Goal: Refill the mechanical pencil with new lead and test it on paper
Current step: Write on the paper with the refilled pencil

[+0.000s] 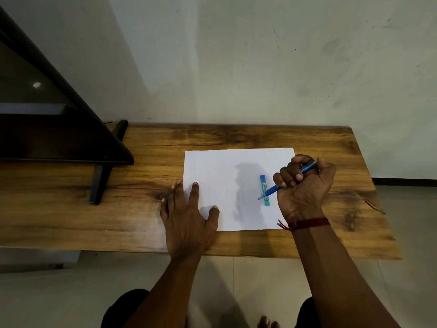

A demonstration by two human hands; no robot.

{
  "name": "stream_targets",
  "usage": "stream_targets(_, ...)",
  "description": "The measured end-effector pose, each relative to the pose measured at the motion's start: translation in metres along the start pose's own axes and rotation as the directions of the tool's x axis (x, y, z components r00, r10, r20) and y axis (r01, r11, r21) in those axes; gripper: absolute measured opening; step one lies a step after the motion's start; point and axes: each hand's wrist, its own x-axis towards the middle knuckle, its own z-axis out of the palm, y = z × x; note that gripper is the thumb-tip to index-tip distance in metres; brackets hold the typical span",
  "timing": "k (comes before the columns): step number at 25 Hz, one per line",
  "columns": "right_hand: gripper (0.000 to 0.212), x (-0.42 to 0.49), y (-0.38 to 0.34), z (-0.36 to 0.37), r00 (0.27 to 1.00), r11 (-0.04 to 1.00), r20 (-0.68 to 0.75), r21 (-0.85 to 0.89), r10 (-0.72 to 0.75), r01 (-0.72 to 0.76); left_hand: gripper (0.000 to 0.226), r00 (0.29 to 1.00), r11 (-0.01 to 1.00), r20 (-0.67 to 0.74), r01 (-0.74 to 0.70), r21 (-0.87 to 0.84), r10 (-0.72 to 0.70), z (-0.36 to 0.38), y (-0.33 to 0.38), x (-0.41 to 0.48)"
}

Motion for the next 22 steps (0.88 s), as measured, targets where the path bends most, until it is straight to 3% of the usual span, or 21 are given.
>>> stream_targets(22, 0.048, 0.0036, 0.003, -0.0011, 1.0, 0.999, -0.024, 0.033, -0.012, 0.012, 0.076, 1.0, 1.0, -0.029, -0.001, 0.021, 0.002, 0.0044, -0.0047, 0.0048)
